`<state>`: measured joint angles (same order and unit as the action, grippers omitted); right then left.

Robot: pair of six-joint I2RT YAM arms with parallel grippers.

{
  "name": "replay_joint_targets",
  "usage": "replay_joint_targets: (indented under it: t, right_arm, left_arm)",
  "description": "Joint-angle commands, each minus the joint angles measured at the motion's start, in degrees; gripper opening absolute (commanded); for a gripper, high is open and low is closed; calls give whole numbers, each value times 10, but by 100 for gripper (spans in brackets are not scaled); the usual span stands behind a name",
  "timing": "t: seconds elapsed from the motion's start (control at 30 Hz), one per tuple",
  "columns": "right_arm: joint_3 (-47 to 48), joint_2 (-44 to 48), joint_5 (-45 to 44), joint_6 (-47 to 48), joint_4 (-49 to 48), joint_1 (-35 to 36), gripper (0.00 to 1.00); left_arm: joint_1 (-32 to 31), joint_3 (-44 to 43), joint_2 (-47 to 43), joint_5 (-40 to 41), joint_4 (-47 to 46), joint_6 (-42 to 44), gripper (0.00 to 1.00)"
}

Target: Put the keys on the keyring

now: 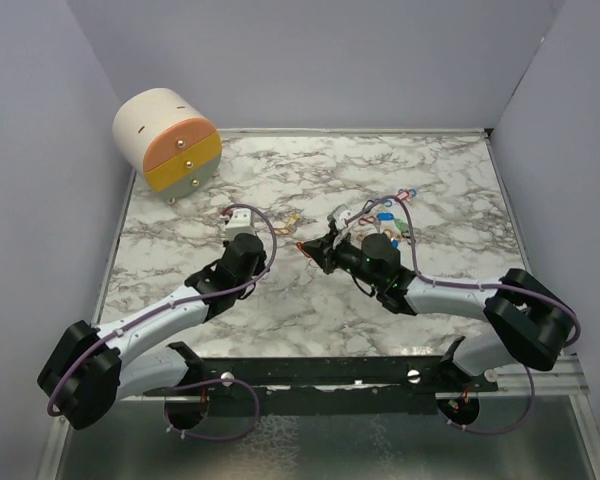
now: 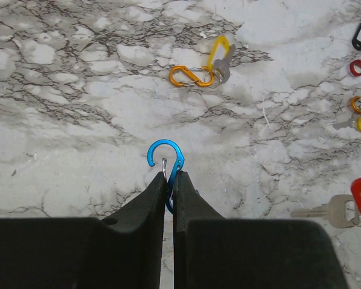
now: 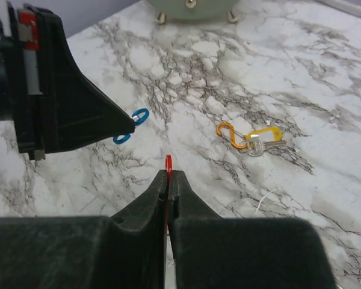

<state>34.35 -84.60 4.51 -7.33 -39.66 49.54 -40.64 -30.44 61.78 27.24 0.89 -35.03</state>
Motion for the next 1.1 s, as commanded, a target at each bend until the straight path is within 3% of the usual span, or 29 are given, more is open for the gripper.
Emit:
replay_joint_targets:
  t: [0.0,0.47,0.9,1.07]
  right_arm:
    - [-39,60,-65,-32,-82,1,1]
    - [-87,127,-188,-110,-102,1,1]
    - [-83,160,-317,-164,-29,1,1]
    - [-78,151,-326,-170,-22,1,1]
  left_arm:
    - [-11,-18,14,-40,-60,4,0]
    - [-119,-103,95,3,-110,7,0]
    - [-177,-129,141,67,-151,5,0]
    - [-191,-135,146,91,-166,13,0]
